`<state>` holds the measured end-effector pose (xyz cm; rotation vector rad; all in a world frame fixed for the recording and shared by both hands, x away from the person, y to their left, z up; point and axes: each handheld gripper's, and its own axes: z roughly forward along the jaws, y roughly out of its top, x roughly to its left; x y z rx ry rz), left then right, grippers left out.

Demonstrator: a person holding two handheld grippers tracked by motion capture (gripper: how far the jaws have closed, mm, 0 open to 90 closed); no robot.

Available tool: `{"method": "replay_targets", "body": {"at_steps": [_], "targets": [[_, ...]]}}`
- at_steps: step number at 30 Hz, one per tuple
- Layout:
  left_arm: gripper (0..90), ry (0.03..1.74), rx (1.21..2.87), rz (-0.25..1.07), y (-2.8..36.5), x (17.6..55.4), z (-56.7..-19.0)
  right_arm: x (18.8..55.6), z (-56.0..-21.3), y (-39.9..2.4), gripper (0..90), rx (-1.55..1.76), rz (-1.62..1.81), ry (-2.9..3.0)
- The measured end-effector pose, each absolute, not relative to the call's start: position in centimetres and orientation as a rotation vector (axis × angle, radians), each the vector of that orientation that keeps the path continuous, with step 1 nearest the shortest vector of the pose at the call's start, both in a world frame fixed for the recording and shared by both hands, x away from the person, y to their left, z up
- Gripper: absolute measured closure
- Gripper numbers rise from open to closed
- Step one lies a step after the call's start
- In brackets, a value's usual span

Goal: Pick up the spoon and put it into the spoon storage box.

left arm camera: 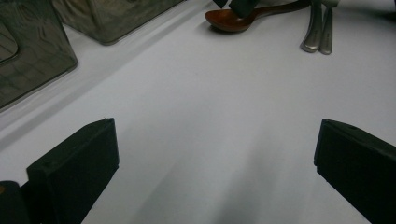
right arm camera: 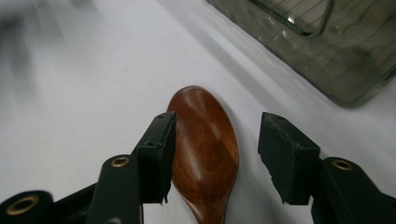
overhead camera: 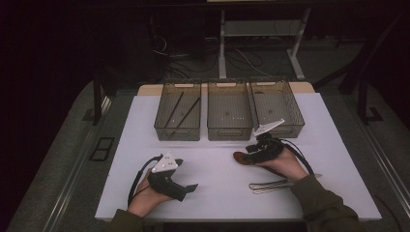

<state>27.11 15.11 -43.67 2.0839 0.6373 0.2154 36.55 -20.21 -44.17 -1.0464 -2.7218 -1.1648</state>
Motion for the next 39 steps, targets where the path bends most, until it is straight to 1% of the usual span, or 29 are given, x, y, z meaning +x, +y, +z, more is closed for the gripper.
{"method": "replay_targets", "body": {"at_steps": [11,17,30,35,39], "targets": [[0.0,0.648,2.086,0.213,15.1,27.0,-43.6,36.0,-44.5,-19.8,49.9,-0.969,-1.121,-2.794],[0.0,0.648,2.087,0.215,15.1,27.0,-43.7,35.7,-44.4,-19.7,53.8,-0.956,-1.113,-2.818],[0.0,0.629,2.086,0.216,15.1,26.9,-43.6,35.1,-44.3,-19.5,67.2,-0.878,-1.086,-2.848],[0.0,0.622,2.081,0.210,15.1,26.8,-43.6,35.2,-44.3,-19.5,73.6,-0.857,-1.081,-2.828],[0.0,0.620,2.083,0.208,15.1,26.8,-43.6,35.2,-44.3,-19.5,76.5,-0.845,-1.076,-2.810]]}}
